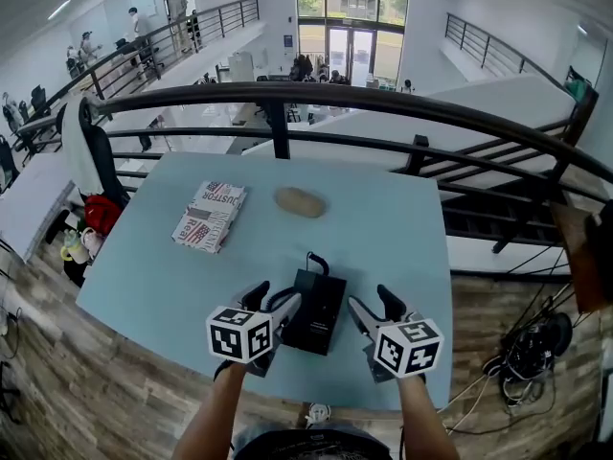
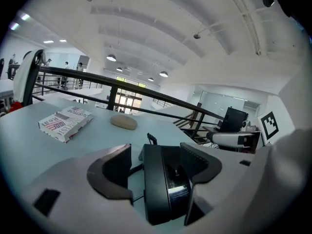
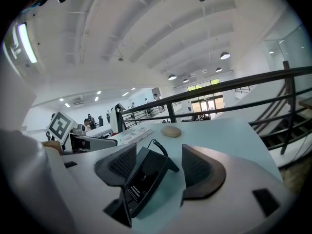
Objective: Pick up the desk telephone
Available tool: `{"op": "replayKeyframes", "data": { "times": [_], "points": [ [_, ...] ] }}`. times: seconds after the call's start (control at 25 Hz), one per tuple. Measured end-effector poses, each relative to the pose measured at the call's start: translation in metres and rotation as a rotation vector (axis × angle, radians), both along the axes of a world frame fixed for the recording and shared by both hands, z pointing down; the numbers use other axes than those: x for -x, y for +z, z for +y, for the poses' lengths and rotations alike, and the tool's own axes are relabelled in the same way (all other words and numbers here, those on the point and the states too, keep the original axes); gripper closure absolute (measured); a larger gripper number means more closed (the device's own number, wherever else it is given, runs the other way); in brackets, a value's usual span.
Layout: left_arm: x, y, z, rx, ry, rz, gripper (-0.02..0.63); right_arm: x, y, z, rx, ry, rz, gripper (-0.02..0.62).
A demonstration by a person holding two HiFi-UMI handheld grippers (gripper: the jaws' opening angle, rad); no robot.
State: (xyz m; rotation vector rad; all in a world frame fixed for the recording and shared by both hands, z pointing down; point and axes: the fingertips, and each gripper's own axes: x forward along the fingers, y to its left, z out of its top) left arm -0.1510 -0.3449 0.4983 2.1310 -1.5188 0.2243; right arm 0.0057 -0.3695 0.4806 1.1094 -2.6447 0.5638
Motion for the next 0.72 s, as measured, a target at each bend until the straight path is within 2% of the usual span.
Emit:
{"op": "replayKeyframes", "data": {
  "times": [0.2,0.6,0.72],
  "points": [
    [-0.001,0.034,-0.006,0.098,0.066,0.061,0.310,0.011,0.027,-0.003,0.090,-0.023,-0.015,0.324],
    [-0.004,0.082,-0.014,0.259,0.230,0.240,0.308,0.037,0.085,0.010,0.265,-0.025,-0.022,0.319],
    [-0.007,0.088,-0.015,0.305,0.277,0.300,0.287,0.042,0.101,0.013,0.328,-0.018,-0.032,0.313]
  ]
}}
